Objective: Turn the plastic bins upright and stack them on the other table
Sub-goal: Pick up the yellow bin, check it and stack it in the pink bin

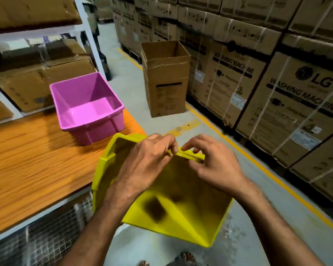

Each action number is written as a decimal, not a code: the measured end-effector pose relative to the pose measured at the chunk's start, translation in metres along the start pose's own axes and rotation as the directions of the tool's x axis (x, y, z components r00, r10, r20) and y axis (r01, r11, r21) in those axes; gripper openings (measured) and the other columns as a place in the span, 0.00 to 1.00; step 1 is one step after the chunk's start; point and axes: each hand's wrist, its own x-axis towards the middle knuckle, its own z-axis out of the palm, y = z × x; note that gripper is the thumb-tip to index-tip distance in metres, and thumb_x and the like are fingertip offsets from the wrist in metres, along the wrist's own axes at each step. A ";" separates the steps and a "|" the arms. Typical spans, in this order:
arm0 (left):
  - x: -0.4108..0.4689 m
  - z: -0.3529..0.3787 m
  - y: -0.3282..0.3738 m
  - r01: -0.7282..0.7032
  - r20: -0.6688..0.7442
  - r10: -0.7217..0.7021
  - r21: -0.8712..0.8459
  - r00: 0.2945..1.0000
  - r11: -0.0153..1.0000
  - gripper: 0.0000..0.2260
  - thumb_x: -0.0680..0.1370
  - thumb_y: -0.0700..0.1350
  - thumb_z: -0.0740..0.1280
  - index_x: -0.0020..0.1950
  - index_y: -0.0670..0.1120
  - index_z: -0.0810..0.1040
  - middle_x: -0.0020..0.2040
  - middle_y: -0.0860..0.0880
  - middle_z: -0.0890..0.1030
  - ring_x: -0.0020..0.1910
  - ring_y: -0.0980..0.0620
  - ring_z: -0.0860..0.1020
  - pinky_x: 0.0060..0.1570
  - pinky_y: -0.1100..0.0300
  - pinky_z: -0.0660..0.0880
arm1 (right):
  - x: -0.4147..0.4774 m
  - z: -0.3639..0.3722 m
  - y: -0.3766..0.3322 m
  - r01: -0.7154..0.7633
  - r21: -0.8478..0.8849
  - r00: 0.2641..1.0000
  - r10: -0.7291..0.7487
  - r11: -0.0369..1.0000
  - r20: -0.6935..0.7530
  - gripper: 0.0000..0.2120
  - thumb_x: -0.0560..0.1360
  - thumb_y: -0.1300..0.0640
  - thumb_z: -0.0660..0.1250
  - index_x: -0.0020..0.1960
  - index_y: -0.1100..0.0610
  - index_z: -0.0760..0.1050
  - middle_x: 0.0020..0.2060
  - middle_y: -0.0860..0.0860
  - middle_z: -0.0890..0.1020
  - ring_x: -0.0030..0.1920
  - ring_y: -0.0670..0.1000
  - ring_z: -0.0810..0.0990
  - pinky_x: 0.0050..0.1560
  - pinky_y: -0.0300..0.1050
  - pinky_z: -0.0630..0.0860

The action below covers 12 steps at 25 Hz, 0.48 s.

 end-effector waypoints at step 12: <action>-0.011 0.034 0.002 0.465 -0.525 -0.549 -0.295 0.650 0.834 0.16 0.76 0.43 0.75 0.61 0.51 0.76 0.56 0.53 0.73 0.53 0.52 0.75 0.52 0.52 0.75 | 0.029 -0.012 0.053 -0.197 0.643 0.963 0.269 0.740 -0.015 0.16 0.74 0.66 0.74 0.55 0.48 0.83 0.40 0.46 0.74 0.35 0.40 0.70 0.39 0.36 0.68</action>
